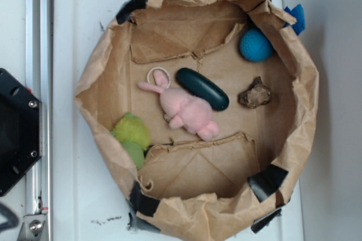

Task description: Grab the rock.

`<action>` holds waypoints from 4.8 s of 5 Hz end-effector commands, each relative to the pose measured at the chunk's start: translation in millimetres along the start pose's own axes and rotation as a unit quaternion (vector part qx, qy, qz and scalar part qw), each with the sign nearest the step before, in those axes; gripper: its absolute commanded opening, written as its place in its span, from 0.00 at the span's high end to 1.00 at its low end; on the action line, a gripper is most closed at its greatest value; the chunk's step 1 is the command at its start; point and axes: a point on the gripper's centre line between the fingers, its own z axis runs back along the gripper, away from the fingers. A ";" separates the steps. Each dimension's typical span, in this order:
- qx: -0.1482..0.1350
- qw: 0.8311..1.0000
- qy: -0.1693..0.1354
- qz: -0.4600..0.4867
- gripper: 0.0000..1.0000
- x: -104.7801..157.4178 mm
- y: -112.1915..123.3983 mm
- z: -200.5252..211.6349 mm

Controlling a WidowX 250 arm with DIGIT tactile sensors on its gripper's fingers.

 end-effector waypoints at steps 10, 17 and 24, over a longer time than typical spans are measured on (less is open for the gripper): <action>-0.003 0.993 -0.057 -0.102 0.00 195.1 15.2 -205.3; 0.014 0.997 -0.049 -0.054 1.00 201.8 29.3 -218.9; -0.020 1.000 -0.005 -0.013 1.00 140.0 3.6 -79.5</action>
